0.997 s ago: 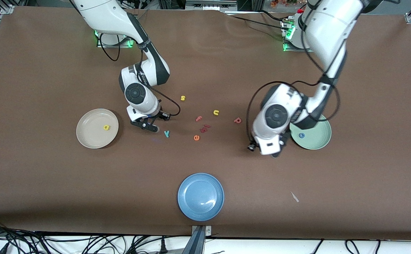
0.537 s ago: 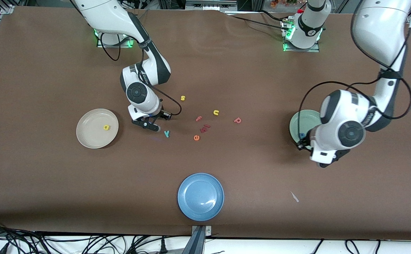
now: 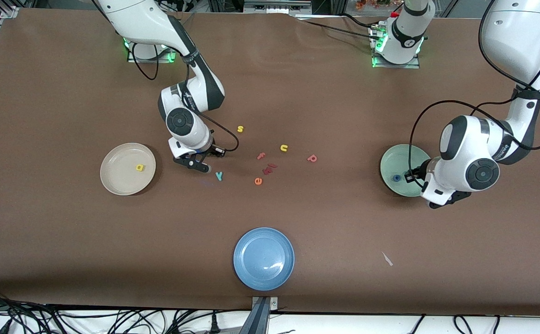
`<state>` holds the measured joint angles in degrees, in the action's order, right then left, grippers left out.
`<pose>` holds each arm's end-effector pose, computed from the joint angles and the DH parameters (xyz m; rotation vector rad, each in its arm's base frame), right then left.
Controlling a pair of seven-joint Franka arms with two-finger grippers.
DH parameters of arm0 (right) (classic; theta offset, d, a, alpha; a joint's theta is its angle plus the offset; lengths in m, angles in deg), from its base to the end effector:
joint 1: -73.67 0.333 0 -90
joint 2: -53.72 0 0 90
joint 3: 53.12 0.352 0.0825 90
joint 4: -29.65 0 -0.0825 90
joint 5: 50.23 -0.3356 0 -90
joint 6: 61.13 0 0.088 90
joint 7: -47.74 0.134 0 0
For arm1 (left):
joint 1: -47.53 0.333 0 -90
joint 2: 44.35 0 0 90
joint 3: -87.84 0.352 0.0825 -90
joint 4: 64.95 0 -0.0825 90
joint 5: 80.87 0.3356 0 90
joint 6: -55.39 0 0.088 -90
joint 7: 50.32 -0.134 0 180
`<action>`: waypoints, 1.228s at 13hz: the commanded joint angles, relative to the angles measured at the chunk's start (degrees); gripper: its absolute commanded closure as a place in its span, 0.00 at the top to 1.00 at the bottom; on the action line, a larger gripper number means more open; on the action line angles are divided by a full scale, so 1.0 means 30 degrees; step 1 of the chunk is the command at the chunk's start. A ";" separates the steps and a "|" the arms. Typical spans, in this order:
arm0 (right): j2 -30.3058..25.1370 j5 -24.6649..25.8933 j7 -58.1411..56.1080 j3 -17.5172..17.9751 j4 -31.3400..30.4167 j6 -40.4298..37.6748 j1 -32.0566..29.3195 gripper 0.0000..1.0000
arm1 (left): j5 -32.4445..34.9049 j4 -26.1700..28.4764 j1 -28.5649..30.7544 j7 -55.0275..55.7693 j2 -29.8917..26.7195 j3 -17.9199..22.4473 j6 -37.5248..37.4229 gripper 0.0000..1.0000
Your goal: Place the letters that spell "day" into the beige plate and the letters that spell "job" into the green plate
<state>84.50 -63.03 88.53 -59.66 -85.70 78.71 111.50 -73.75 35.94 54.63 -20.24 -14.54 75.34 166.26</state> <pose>0.4921 0.3071 0.2196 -3.0909 0.5167 0.1989 0.5922 -0.0321 0.2908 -2.9534 -0.5632 0.4804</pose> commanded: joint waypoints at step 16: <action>-0.1411 0.0075 -0.2418 -0.1740 0.0950 -0.3569 0.0104 0.13 | -0.0145 -0.1756 -0.6319 1.3818 0.2951 -0.2954 0.4257 0.90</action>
<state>82.32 -62.95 86.46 -62.32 -82.78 71.72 111.56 -74.04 32.41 37.10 18.57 -7.29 66.04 177.60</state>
